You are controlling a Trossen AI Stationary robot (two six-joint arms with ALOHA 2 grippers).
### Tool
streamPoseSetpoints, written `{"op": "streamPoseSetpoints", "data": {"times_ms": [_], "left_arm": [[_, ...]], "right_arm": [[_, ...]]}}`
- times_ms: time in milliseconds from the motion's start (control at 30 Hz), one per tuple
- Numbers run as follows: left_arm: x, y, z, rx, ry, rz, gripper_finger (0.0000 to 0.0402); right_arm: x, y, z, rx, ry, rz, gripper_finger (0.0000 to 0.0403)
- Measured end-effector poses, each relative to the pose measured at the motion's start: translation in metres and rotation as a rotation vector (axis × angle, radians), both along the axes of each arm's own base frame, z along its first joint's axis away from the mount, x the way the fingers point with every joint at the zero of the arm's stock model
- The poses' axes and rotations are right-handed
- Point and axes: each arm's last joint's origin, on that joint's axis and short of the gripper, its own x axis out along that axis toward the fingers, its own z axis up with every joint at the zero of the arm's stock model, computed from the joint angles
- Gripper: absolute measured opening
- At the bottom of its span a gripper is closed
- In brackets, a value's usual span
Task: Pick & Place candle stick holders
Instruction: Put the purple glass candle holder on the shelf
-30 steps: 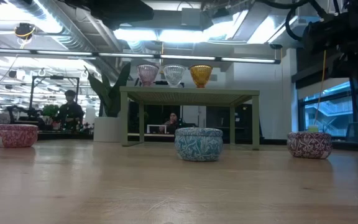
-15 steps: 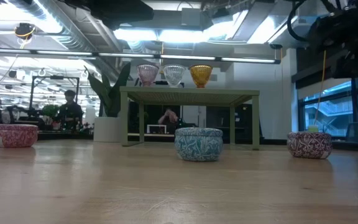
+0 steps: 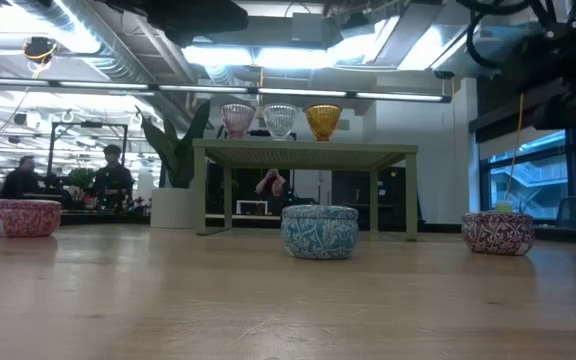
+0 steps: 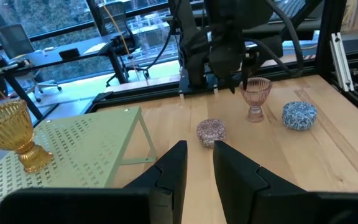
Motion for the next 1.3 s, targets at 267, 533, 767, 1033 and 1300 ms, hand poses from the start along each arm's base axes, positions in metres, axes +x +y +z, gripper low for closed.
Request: {"op": "streamPoseSetpoints", "data": {"times_ms": [267, 533, 767, 1033, 1300], "left_arm": [[0.0, 0.0, 0.001, 0.0, -0.007, 0.0, 0.0075], [0.0, 0.0, 0.001, 0.0, -0.008, 0.0, 0.0075], [0.0, 0.0, 0.001, 0.024, -0.004, -0.004, 0.0075], [0.0, 0.0, 0.001, 0.059, 0.001, -0.011, 0.0075], [0.0, 0.0, 0.001, 0.059, 0.001, -0.011, 0.0075]], "right_arm": [[0.002, 0.001, -0.005, -0.011, 0.027, -0.026, 0.0106], [0.003, 0.002, -0.003, 0.029, 0.029, -0.033, 0.0021], [0.012, 0.008, 0.011, 0.106, -0.019, 0.008, 0.0036], [0.028, -0.001, 0.05, 0.079, -0.127, 0.027, 0.0022], [0.04, -0.018, 0.087, 0.064, -0.218, 0.103, 0.0023]]}}
